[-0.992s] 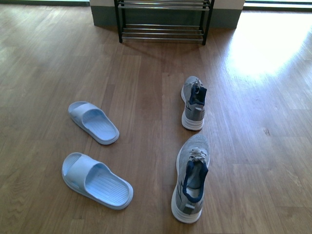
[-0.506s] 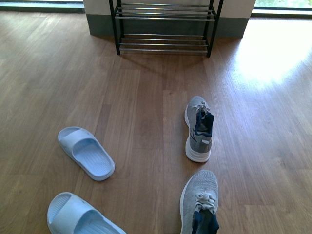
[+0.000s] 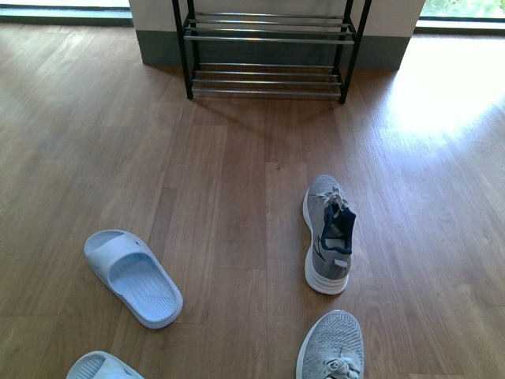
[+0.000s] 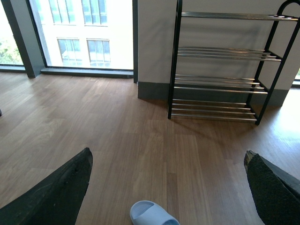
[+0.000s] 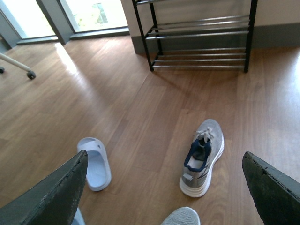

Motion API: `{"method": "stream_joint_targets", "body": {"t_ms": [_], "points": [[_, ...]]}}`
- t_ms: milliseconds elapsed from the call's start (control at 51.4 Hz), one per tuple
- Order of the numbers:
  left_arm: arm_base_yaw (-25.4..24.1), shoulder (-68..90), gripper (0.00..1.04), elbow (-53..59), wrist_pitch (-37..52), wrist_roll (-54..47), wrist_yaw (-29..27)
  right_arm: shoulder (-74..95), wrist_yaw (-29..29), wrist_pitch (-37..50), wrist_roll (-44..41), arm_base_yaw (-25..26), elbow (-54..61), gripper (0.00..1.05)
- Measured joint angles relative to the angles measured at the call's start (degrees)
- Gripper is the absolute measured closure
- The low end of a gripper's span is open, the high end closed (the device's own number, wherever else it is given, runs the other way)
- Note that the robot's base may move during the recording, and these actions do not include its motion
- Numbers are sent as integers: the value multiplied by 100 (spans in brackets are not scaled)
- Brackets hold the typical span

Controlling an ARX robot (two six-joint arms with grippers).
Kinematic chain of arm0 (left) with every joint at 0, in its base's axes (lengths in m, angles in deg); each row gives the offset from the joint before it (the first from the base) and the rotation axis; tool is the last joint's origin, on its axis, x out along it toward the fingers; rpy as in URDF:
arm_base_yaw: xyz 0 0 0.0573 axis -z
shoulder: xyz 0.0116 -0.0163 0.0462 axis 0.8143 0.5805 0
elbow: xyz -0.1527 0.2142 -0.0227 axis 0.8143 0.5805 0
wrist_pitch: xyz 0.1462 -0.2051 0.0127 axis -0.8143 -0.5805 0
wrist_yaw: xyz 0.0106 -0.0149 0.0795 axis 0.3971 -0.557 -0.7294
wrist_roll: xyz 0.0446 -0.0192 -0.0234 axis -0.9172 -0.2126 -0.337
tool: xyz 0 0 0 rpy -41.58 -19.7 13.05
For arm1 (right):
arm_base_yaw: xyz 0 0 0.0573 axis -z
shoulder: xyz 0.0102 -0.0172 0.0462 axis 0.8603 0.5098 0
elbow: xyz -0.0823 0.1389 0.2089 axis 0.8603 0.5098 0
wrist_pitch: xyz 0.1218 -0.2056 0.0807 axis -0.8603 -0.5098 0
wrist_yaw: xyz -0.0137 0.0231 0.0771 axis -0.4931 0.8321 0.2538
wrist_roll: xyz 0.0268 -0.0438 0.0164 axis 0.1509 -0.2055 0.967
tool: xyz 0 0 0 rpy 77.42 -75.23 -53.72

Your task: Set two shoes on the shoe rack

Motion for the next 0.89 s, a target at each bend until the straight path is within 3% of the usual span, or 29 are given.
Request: {"method": "stream_joint_targets", "body": {"t_ms": [58,156,253,467,895], "points": [[0,0,9,0,0,-2,-2,1069,57,835,-13,168,-197,9],[0,-2,9,0,0,0,-2,3462,-431,2566,-474,199,-1056,9],[0,0,9,0,0,-2,-2,5781,-935,3558,-1073,229,-2179,9],[0,-2,9,0,2,-2,-2,9558,-1320,3257,-2035,221,-4371,9],[0,0,9,0,0,-2,-2,12078,-1143,1784,-1849,-81,-6684,9]]}}
